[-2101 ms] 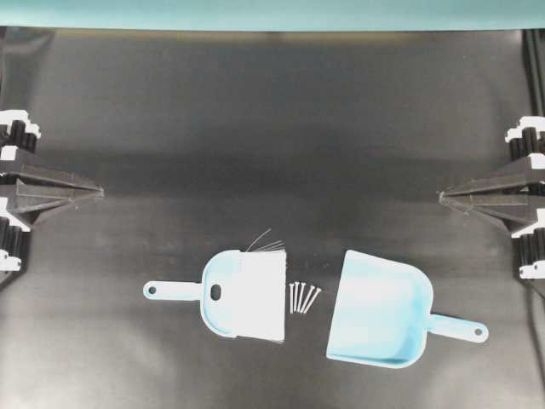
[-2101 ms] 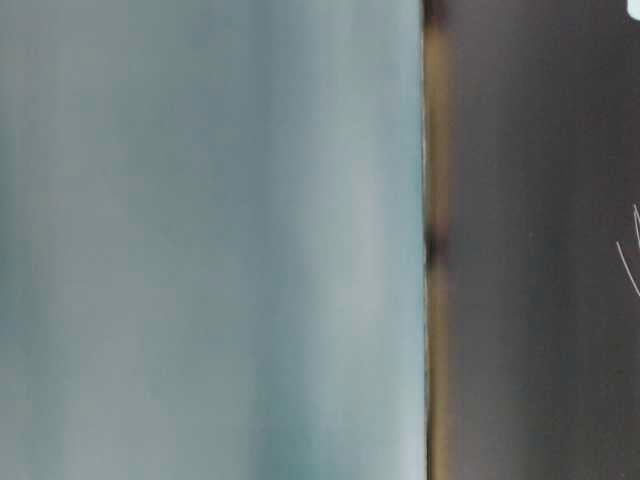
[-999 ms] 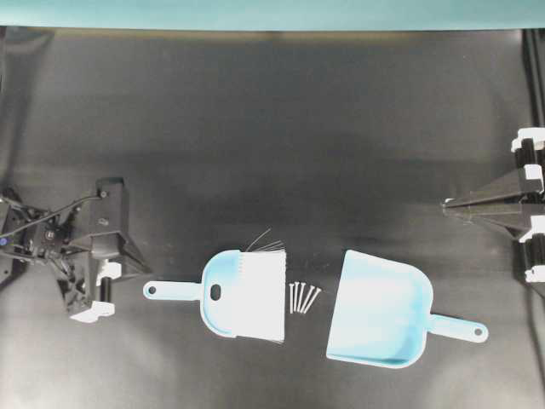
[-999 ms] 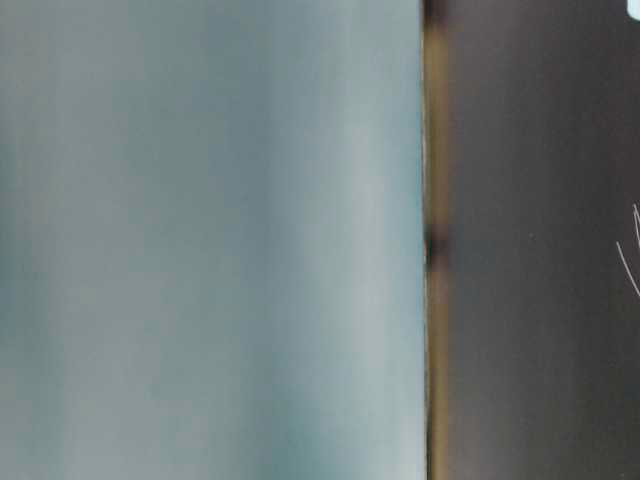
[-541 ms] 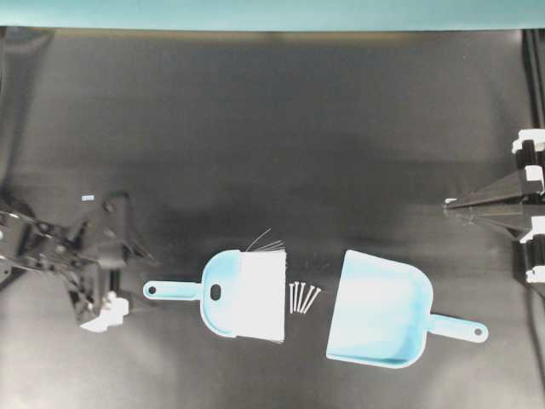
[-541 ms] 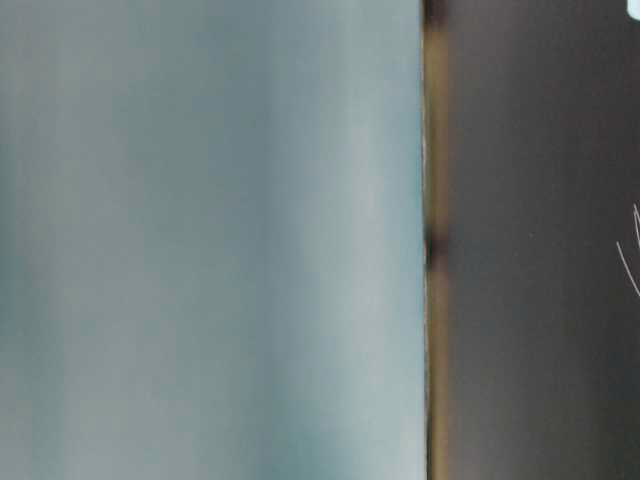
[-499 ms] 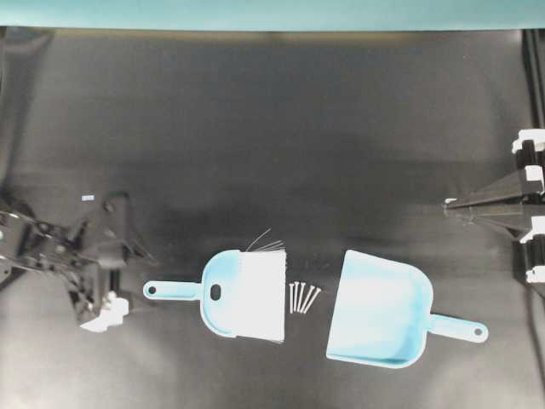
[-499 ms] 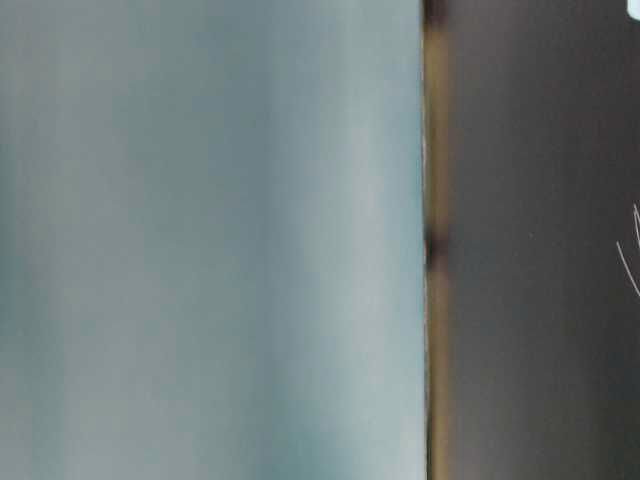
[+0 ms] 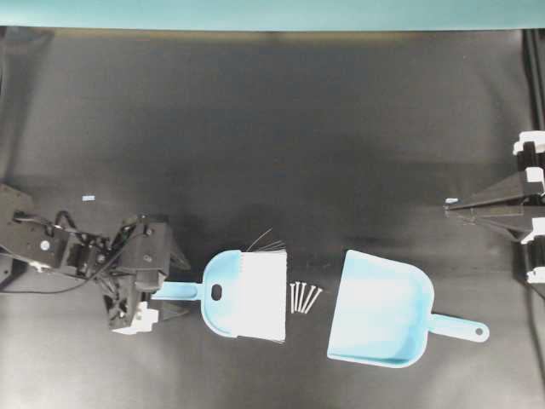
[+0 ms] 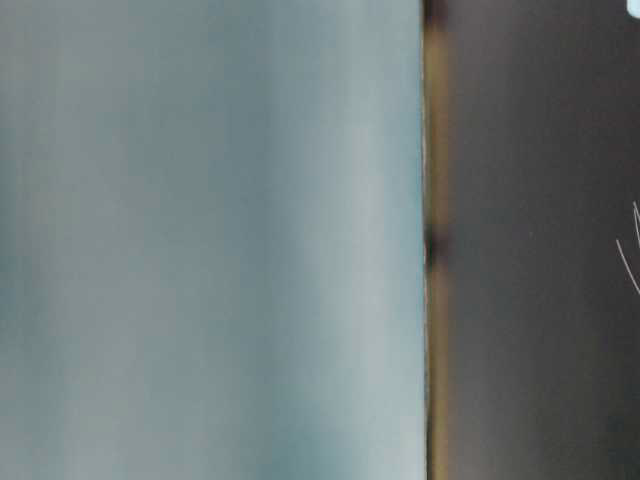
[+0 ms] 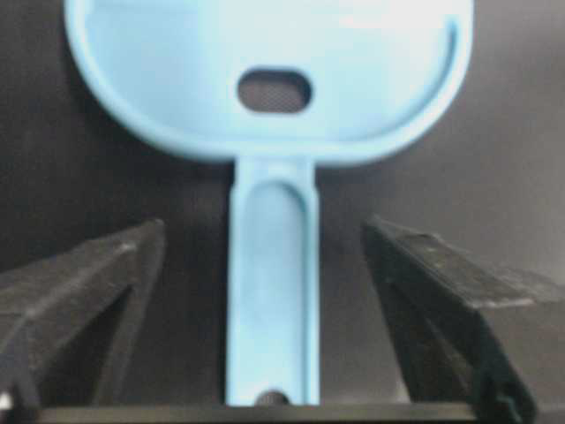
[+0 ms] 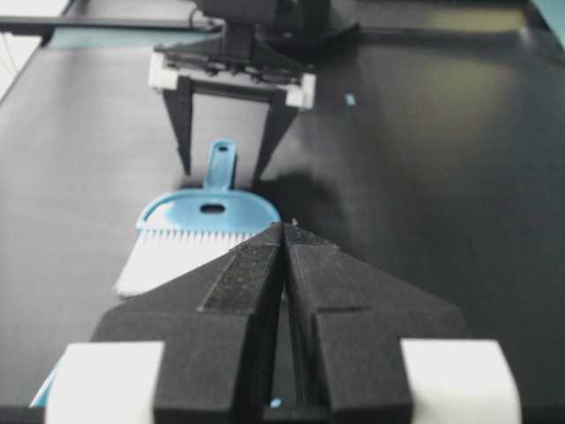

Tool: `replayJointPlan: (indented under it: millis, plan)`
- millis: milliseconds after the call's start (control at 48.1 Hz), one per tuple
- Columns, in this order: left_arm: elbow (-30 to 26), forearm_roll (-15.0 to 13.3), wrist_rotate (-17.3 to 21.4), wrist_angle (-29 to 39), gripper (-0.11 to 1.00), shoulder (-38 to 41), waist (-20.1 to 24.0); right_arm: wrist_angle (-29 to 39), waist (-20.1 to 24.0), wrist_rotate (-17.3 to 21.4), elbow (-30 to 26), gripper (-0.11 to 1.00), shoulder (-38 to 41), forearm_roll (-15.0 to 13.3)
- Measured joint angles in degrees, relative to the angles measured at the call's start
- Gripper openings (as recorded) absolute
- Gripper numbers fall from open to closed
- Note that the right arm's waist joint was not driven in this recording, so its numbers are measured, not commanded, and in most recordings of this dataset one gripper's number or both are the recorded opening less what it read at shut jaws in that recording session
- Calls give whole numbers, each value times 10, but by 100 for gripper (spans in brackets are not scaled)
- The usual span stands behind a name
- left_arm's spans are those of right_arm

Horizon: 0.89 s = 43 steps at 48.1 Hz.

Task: Hold the dustpan with a person, while the left arm uses a hand brush to gather the screws into the dustpan.
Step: 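Close the left gripper on the blue brush handle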

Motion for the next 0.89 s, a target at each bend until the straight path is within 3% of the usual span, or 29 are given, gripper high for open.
replayJointPlan:
  millis: [499, 895]
  plan:
    - [0, -1, 1, -13, 90, 11, -5, 0, 0, -1, 10, 0, -18, 1]
    - [5, -1, 1, -68, 90, 25, -6, 0, 0, 0, 11, 0, -19, 1]
